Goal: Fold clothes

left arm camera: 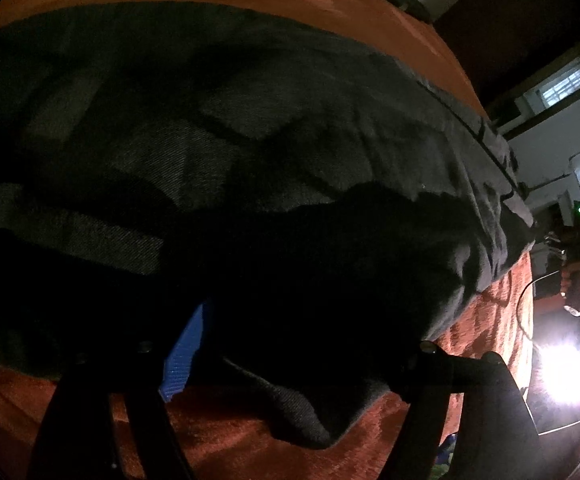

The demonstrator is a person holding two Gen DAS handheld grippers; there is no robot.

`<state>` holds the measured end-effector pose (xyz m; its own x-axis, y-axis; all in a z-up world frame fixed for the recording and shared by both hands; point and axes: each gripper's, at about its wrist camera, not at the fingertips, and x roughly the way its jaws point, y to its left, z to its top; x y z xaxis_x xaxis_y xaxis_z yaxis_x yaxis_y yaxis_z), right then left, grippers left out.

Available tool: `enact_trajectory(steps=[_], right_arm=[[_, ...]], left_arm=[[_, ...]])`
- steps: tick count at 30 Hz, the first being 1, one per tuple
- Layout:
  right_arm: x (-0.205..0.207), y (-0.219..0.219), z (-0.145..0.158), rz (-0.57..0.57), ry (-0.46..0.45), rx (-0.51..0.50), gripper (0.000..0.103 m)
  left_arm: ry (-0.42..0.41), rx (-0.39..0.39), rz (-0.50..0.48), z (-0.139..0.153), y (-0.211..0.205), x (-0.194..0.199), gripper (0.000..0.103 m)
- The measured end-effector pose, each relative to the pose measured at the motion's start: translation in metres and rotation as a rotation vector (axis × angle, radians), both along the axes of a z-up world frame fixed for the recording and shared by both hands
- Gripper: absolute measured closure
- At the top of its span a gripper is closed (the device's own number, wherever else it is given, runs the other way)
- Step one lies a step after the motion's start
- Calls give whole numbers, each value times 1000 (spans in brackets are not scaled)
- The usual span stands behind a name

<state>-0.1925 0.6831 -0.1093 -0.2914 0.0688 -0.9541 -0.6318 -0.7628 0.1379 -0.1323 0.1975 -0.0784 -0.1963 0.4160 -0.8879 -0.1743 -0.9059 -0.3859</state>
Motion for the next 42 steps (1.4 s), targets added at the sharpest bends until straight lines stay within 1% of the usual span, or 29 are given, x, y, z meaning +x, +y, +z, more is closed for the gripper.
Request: enact_trajectory(steps=[6,8,9,10,12,14,15,16,17,18,20,21,22,23,25,27,29,30,32,33,34,35,36,38,40,42], right_arm=[[-4,-6,-6,-3,-53,36,100],[-6,-8,-8,-4,-70,48,100],[-6,-9,-9,-4,-79,54,100],[-7,-10,-10,-5,-88,60,96],[-3,-8,-10,-7,-50,43,88],[2,-5,-5,-8,9,40,67],[7,-4,1,-7,49,59,46],[11,-3,7,-5,89,77,33],[12,1,9,-1,104,85,31],[11,5,8,4,105,86,31],[9,9,-1,26,101,46,31],[7,10,-7,45,101,21,34],[4,6,-11,73,108,5,42],[1,2,-14,102,120,-6,46],[-6,-6,-17,140,123,17,46],[-14,-9,-23,157,88,46,47],[-22,-5,-29,129,16,61,46],[-25,-1,-28,94,-22,71,46],[-32,-2,-6,47,-28,149,46],[-37,-5,11,51,21,184,46],[-46,-9,25,82,84,192,46],[-56,-14,37,118,141,186,44],[-70,-17,40,146,160,163,41],[-102,-21,37,189,158,97,41],[-132,-22,25,192,136,46,41],[-152,-26,13,184,107,7,41]], left_arm=[[1,3,1,6,-12,5,27],[0,1,2,1,-4,0,26],[-1,-4,1,1,-3,-1,26],[-2,-9,-1,1,-2,-1,26],[-1,-12,-4,1,0,0,26],[0,-11,-3,1,-1,0,26],[0,-10,-2,1,-1,1,26],[-1,-8,-1,1,-1,1,26],[-1,-8,-1,0,0,0,26],[-1,-8,-2,1,-2,1,26],[1,-13,-4,3,-6,4,26],[3,-17,-6,2,-3,3,26],[4,-21,-8,2,2,2,26],[5,-25,-9,1,6,1,26],[5,-30,-11,1,9,-1,26],[5,-34,-9,2,9,0,26],[4,-40,-8,2,11,1,26],[3,-41,-7,2,10,2,26],[0,-39,-8,1,15,-1,26],[0,-36,-8,1,14,-2,26],[-1,-33,-8,2,14,-2,26],[-2,-30,-8,2,13,-2,26],[-2,-30,-8,2,12,-2,26],[0,-37,-8,3,10,-1,26],[2,-45,-9,4,8,0,26],[1,-45,-9,5,7,0,26]])
